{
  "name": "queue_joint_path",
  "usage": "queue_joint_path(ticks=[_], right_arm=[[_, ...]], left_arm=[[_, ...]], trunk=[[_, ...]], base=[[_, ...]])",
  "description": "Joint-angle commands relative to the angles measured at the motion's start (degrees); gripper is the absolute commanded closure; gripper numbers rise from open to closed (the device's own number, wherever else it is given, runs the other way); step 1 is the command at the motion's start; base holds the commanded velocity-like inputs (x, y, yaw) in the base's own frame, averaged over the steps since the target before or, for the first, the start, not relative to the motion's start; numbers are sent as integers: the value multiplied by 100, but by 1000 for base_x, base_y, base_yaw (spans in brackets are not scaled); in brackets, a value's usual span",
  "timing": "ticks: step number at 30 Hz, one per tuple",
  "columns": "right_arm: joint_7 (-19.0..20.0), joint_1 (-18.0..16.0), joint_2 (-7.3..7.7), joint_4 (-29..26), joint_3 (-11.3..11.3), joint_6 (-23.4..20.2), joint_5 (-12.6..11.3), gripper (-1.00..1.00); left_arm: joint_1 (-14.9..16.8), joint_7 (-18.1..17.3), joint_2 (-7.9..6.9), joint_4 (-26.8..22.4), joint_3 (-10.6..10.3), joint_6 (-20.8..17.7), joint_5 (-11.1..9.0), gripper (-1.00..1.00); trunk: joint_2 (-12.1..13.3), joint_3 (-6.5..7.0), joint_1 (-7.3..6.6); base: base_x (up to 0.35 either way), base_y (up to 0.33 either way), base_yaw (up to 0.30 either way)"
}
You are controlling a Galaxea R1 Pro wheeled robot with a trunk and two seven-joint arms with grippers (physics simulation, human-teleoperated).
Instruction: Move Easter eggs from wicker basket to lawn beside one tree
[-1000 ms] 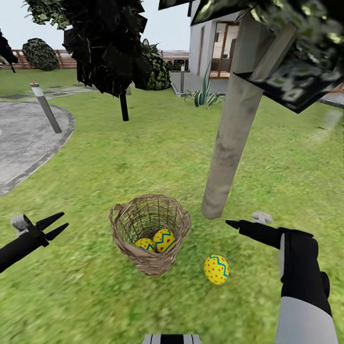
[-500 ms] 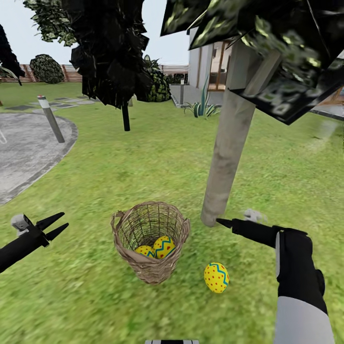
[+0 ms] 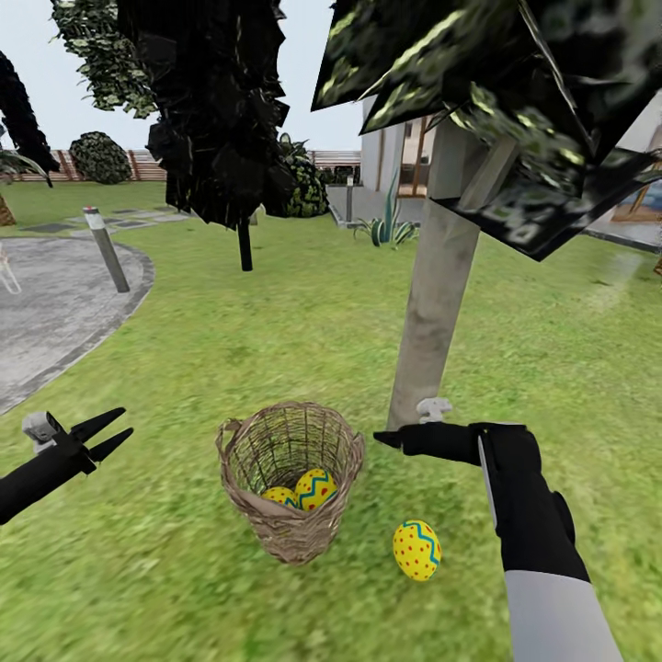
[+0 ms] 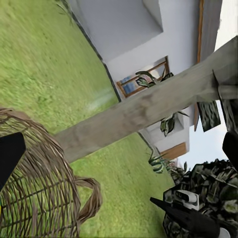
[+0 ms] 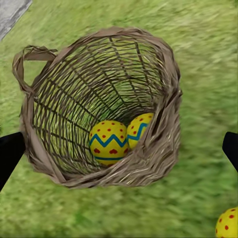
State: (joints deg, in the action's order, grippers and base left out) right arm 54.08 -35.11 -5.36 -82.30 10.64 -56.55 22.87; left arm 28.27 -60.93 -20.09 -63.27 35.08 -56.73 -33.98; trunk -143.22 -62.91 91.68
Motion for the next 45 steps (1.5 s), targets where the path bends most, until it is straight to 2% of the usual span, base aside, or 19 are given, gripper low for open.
queue_joint_path(ticks=[1,5,9,12,17,26,29,33,35,39,45], right_arm=[[59,-5,-7,-2,12,-22,56,-100],[59,-5,-9,4,-37,-23,55,-100],[59,-5,-9,11,-277,-26,59,-100],[56,-5,-14,17,-366,-31,60,-100],[51,-5,-17,14,-537,-31,60,-100],[30,-5,-18,20,-565,-39,68,-100],[-153,-4,-20,22,-582,-40,63,-100],[-597,1,-19,85,-867,-33,55,-100],[-756,1,-19,109,-1082,-37,58,-100],[-814,0,-18,123,-1315,-45,68,-100],[-1069,1,-28,216,-1493,-41,61,-100]], left_arm=[[4,-16,5,-9,5,-20,5,-100],[2,-40,21,-33,7,5,-8,-100],[-2,-49,34,-36,2,12,-12,-100],[-2,-50,93,-33,0,12,-16,-100],[-5,-51,109,-28,-1,13,-21,-100],[-4,-51,141,-28,-2,13,-21,-100],[-5,-59,162,-32,0,14,-21,-100],[-4,-63,210,-35,-1,16,-21,-100],[-3,-60,221,-34,-1,13,-21,-100],[-5,-60,224,-34,-2,13,-21,-100],[-4,-59,225,-30,-2,13,-21,-100]], trunk=[[33,14,-20],[33,14,-20],[33,14,-20],[33,14,-20],[33,14,-20],[33,14,-20],[33,14,-20],[33,14,-20],[33,14,-20],[33,14,-20],[33,14,-20]], base=[[0,0,0],[0,0,0],[0,0,0],[47,22,0],[215,155,0],[238,197,0],[95,141,0],[-79,57,0],[-233,155,0],[-252,198,0],[-180,249,0]])
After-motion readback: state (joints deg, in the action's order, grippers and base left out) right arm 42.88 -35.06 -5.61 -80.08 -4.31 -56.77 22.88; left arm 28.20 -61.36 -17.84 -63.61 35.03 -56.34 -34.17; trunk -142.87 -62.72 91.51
